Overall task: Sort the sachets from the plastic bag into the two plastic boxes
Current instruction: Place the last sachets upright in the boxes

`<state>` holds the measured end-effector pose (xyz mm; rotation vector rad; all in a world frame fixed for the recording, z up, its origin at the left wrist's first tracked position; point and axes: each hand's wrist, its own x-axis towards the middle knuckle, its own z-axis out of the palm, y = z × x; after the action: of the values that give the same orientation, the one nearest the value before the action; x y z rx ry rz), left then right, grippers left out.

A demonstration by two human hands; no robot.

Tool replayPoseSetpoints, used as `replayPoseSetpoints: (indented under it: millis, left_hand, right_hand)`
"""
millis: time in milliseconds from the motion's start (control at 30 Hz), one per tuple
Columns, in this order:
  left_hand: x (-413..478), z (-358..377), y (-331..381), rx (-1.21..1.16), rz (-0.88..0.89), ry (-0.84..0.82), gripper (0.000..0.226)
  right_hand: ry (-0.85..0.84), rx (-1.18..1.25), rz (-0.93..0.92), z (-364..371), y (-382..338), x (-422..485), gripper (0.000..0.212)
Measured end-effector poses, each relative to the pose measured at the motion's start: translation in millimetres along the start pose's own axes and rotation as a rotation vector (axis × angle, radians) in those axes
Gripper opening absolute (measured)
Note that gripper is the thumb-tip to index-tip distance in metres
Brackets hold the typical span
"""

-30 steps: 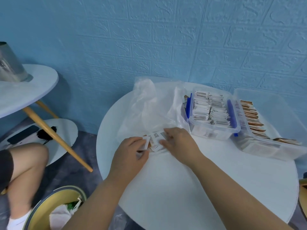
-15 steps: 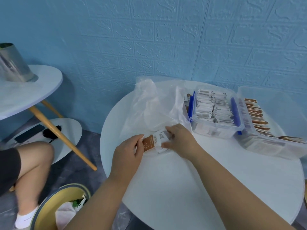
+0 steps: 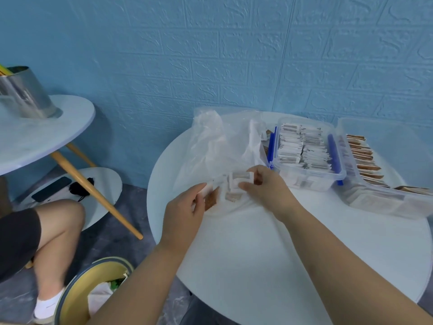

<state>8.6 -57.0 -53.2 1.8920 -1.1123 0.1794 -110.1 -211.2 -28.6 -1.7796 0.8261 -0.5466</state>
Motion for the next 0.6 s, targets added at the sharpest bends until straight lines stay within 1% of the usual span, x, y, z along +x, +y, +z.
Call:
replayPoseSetpoints:
  millis: [133, 200, 267, 333, 400, 467, 533, 600]
  left_hand:
    - [4.1, -5.7, 14.4, -0.114, -0.068, 0.177, 0.023]
    - [8.1, -5.8, 27.8, -0.203, -0.149, 0.190, 0.022]
    - [11.3, 0.2, 42.3, -0.306, -0.243, 0.128, 0.022]
    - [11.5, 10.8, 58.7, -0.439, -0.329, 0.026, 0.024]
    - [10.1, 21.7, 75.9, -0.610, -0.402, -0.048, 0.027]
    - [8.2, 30.1, 90.4, -0.727, -0.446, -0.099, 0.025]
    - [7.5, 39.0, 97.8, -0.717, -0.425, -0.144, 0.020]
    - [7.4, 47.8, 101.4, -0.691, -0.394, -0.214, 0.021]
  right_hand:
    - [0.082, 0.242, -0.044, -14.7, -11.3, -8.4, 0.018]
    - [0.071, 0.292, -0.070, -23.1, -18.1, -16.0, 0.018]
    - [0.017, 0.325, -0.084, -31.1, -22.0, -24.8, 0.017]
    - [-0.026, 0.312, -0.086, -37.7, -23.1, -33.9, 0.017]
    - [-0.012, 0.255, -0.087, -43.1, -22.9, -41.1, 0.016]
    - [0.042, 0.216, -0.080, -49.2, -21.1, -45.7, 0.017]
    - [0.094, 0.206, -0.066, -57.5, -18.6, -49.9, 0.019]
    - [0.133, 0.194, -0.059, -67.5, -15.9, -54.5, 0.024]
